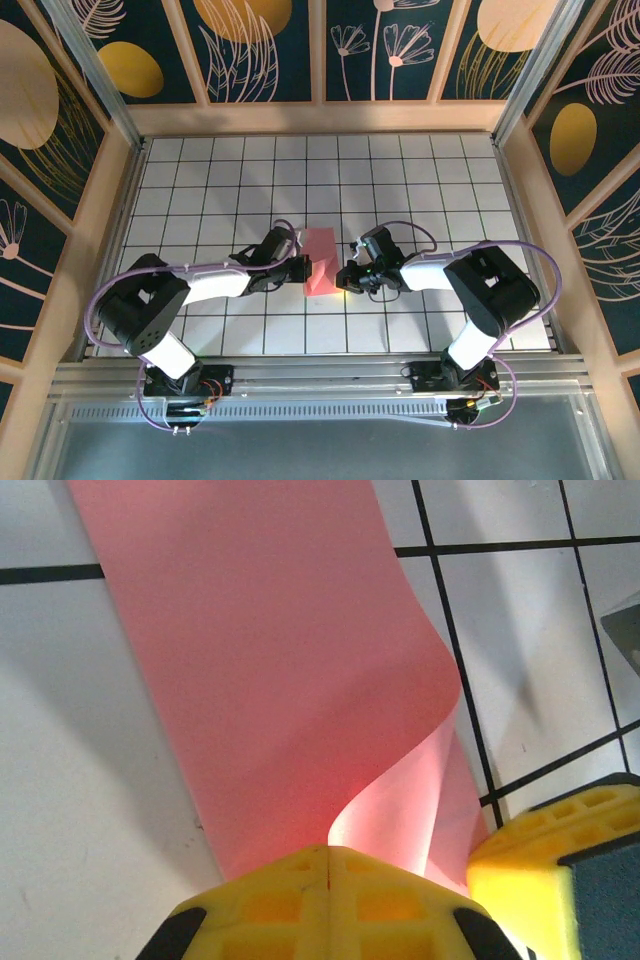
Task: Fold a paper plane with a square sheet of paper (fold left side to right side)
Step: Fold the triangle a second time at the center of the table.
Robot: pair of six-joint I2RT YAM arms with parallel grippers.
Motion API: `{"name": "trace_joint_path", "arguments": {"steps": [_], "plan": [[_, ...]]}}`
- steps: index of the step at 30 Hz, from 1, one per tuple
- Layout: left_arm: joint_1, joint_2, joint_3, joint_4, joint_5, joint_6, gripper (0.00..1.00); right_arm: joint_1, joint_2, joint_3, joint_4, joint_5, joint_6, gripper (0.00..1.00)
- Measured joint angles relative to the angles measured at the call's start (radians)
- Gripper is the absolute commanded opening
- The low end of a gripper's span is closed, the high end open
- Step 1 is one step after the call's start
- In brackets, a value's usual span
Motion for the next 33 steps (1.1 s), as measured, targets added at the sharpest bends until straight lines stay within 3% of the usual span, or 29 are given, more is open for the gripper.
{"name": "trace_joint_path", "arguments": {"steps": [33], "plan": [[0.010,0.074,0.065,-0.050,-0.066,0.068,0.00,0.000,0.000,0.002,-0.005,0.000,-0.008,0.00]]}}
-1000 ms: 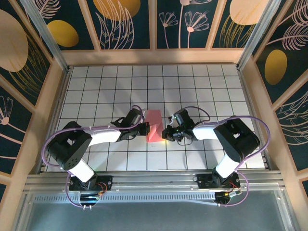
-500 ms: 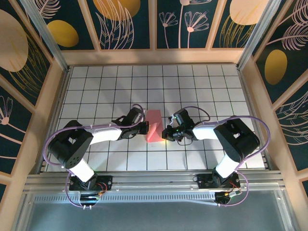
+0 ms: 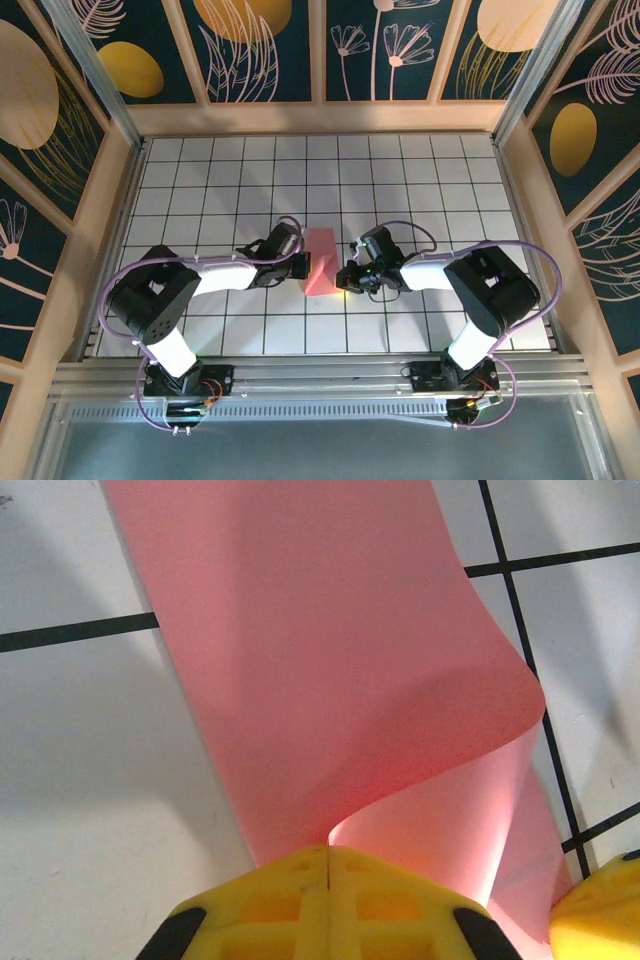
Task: Fold a paper plane with a square sheet of paper (fold left side to right side)
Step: Fold the triangle a second time at the center of the table.
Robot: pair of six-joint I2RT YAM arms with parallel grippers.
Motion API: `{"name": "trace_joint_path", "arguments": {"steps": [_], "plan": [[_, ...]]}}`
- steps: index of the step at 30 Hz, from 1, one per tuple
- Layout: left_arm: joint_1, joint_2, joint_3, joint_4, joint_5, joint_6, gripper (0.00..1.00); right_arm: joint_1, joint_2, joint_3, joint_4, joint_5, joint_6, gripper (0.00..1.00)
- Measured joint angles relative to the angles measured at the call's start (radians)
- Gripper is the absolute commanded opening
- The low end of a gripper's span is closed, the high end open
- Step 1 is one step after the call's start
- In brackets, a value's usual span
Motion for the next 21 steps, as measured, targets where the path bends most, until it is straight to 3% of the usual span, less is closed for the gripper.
{"name": "trace_joint_path", "arguments": {"steps": [21], "plan": [[0.001,0.041,0.020,-0.007,-0.011,0.011,0.00,0.000,0.000,0.002,-0.003,0.000,0.000,0.00]]}}
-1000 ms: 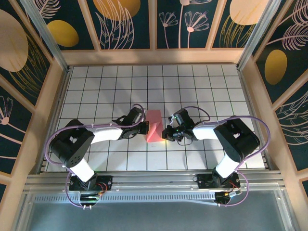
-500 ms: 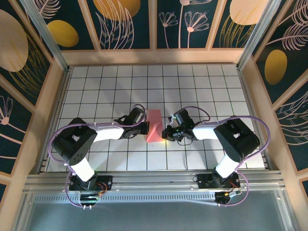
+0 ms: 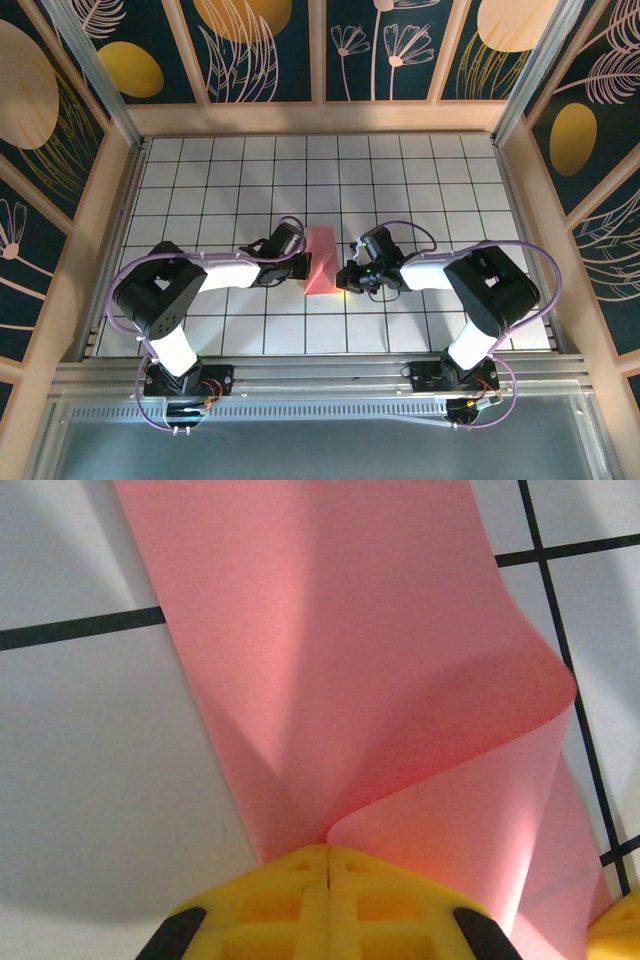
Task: Fold a paper plane with a square sheet of paper (fold left side to right side)
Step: Fold the triangle a second time at the center of the table.
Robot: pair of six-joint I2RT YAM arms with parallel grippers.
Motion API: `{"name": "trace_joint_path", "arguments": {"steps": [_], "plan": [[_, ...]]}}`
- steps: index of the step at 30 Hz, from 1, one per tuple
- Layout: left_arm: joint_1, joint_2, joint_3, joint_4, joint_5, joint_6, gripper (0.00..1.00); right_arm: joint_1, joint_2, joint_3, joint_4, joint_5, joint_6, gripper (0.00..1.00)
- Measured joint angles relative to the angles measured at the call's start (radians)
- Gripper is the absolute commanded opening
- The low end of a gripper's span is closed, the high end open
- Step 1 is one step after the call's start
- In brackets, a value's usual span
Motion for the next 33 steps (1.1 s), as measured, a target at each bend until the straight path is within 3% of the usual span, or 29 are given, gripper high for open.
{"name": "trace_joint_path", "arguments": {"steps": [11,18,33], "plan": [[0.000,0.007,0.008,0.000,0.001,0.008,0.00,-0.006,-0.034,0.011,-0.029,-0.009,0.002,0.00],[0.000,0.008,0.008,0.000,0.005,0.008,0.00,-0.015,-0.082,0.027,0.048,-0.047,0.040,0.00],[0.000,0.008,0.008,0.000,0.005,0.011,0.00,0.028,0.097,0.134,0.143,-0.058,0.087,0.00]]}}
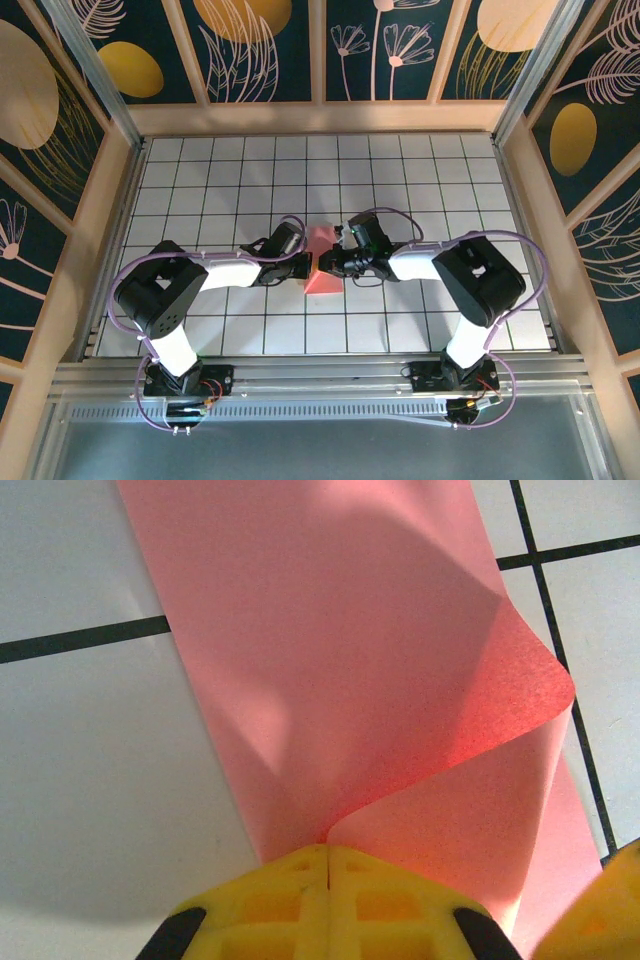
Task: Fold a paper plane with a square sheet of paper (fold left side to right side)
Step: Fold the triangle a second time at the center of the table.
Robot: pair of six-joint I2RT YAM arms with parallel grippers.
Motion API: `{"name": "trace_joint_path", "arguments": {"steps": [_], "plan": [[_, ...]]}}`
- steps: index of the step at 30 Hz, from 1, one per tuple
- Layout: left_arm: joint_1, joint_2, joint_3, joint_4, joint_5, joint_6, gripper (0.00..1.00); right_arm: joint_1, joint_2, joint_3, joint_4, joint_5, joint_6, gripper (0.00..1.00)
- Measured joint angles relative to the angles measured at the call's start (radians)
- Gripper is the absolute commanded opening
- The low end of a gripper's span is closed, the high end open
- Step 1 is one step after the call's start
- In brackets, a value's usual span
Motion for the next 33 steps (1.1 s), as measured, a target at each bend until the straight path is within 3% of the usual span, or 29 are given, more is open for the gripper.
{"name": "trace_joint_path", "arguments": {"steps": [33], "plan": [[0.000,0.000,0.000,-0.001,-0.005,0.003,0.02,0.008,0.051,0.017,-0.096,0.059,-0.035,0.00]]}}
